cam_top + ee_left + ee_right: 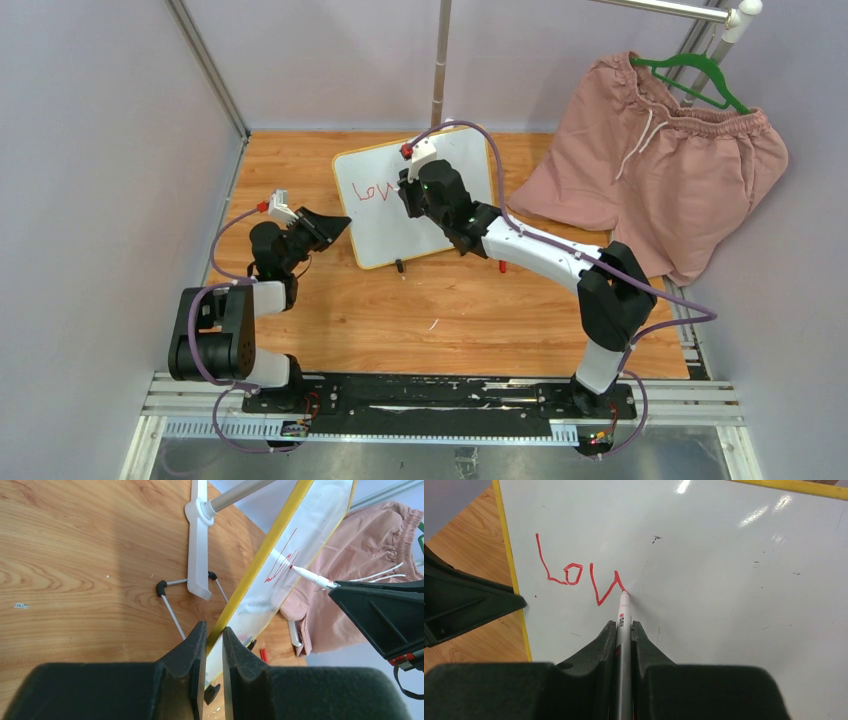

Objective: Write a sentence on the whiteboard

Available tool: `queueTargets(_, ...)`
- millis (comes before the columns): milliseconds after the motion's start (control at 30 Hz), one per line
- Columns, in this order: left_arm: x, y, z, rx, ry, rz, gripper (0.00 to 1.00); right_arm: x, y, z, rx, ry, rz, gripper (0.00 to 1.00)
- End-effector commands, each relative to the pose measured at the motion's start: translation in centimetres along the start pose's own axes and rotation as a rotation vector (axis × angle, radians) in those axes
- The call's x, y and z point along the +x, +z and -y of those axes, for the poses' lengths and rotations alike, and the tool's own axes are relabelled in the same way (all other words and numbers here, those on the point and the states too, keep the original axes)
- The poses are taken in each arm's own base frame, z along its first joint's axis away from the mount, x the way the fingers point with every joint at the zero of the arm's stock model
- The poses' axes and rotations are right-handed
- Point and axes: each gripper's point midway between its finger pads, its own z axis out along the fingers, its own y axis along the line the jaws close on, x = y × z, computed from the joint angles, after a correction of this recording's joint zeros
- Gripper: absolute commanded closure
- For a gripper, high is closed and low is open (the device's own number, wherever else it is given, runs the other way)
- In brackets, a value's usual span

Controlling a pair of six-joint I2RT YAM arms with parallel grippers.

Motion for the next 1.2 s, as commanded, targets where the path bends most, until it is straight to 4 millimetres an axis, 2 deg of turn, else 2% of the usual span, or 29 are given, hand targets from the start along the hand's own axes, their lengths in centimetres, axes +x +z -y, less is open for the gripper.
queueTargets(0,-0.4,-0.2,1.2,0.038,0.027,0.012,1.0,-0.1,-0.1,1.5,0.044,0.013,0.007,1.0)
queueTargets(133,-0.4,-0.2,1.1,0.035,0.028,0.013,1.0,0.0,-0.3,2.3,0.068,0.019,0.01,1.0)
queueTargets(433,-0.4,-0.2,1.1,0.033,0.03,0.01,1.0,-1.6,-0.7,3.3,0.091,0.019,0.044,1.0)
queueTargets(967,-0.4,-0.2,1.2,0.035,0.03,0.01,1.0,-2.5,0.1,2.1,0.04,0.012,0.053,1.0)
queueTargets(1167,-0.3,-0.2,1.2,0.035,0.03,0.01,1.0,-2.0,0.3,1.4,0.02,0.003,0.041,1.0)
